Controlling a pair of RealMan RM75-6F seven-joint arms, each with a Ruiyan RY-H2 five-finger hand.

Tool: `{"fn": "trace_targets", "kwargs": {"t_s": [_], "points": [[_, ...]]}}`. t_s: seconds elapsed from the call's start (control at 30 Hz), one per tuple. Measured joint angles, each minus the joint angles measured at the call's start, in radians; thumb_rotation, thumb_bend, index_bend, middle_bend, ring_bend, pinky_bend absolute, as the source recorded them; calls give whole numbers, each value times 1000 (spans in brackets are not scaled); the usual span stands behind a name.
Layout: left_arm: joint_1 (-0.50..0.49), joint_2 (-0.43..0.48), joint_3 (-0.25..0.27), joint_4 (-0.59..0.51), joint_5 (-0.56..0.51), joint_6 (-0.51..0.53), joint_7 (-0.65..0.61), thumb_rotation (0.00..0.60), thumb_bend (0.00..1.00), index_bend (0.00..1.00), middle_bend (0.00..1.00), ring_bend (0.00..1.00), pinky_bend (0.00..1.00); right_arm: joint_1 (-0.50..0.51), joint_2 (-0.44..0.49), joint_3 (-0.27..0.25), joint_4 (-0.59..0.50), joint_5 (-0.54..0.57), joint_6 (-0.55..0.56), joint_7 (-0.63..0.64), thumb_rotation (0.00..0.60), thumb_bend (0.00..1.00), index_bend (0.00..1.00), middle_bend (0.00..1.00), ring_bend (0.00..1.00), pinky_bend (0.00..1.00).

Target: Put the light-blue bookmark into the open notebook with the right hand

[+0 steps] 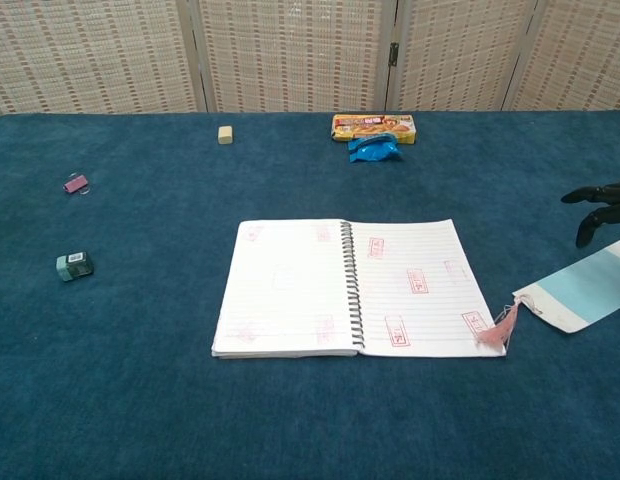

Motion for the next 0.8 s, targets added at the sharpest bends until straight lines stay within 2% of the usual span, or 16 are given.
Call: {"fn": "trace_targets", "kwargs": {"t_s": [0.4, 0.8], "points": [[-1, -2, -2, 5, -8, -7, 1, 600, 332, 180, 75, 0, 0, 46, -64, -13, 70, 23, -63, -6, 600, 114, 293, 0, 0, 0], [-2, -1, -3, 11, -12, -9, -7, 600, 331, 180, 75, 0, 0, 67, -100, -17, 103, 47, -76, -14, 600, 115, 294, 0, 0, 0]]}}
